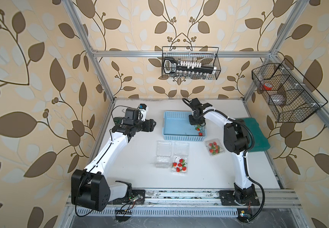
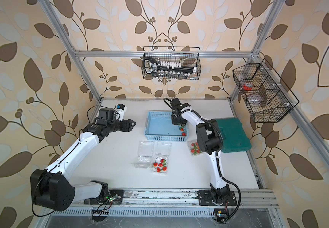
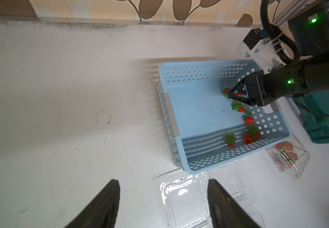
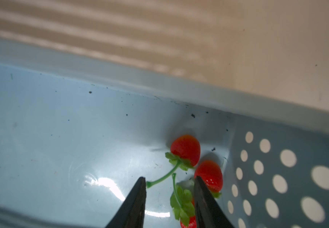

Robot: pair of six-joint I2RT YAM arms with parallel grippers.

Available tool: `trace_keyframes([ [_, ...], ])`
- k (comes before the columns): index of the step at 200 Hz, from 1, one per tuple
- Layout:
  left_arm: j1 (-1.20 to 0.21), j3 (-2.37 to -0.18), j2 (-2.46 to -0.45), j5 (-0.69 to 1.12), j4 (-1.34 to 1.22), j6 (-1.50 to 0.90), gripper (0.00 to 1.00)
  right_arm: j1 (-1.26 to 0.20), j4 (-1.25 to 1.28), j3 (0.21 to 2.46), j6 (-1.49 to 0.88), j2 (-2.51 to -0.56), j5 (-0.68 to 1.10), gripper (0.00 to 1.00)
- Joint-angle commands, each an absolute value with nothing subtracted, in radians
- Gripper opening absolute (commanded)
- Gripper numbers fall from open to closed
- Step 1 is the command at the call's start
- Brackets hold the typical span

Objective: Pack strawberries into containers
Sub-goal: Pick up the strawberry from the basket.

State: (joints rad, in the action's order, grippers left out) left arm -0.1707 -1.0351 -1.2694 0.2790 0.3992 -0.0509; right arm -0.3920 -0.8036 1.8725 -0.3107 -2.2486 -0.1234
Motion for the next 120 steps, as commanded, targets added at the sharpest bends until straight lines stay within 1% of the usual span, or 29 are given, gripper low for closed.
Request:
trace_keyframes([
  [1,-0.176,-1.035,-1.247,0.278,0.399,-0.035,0.72,-0.389,-0.804,1.884,-0.362,-2.282,-0.100,0.39],
  [57,-0.177,-1.032,-1.244,0.276,0.400,-0.035,0.72,-0.387,-0.804,1.889,-0.372,-2.320,-0.116,0.34],
  [76,-0.177,-1.034,-1.245,0.278,0.400,-0.035,0.72,-0.387,-0.809,1.897,-0.367,-2.323,-0.121,0.31],
  [103,-0.176,-1.035,-1.246,0.278,0.399,-0.035,0.72,-0.384,-0.804,1.895,-0.364,-2.307,-0.127,0.19],
  [120,-0.176,-1.034,-1.245,0.278,0.398,-0.037,0.72,-0.384,-0.795,1.890,-0.361,-2.289,-0.123,0.02],
])
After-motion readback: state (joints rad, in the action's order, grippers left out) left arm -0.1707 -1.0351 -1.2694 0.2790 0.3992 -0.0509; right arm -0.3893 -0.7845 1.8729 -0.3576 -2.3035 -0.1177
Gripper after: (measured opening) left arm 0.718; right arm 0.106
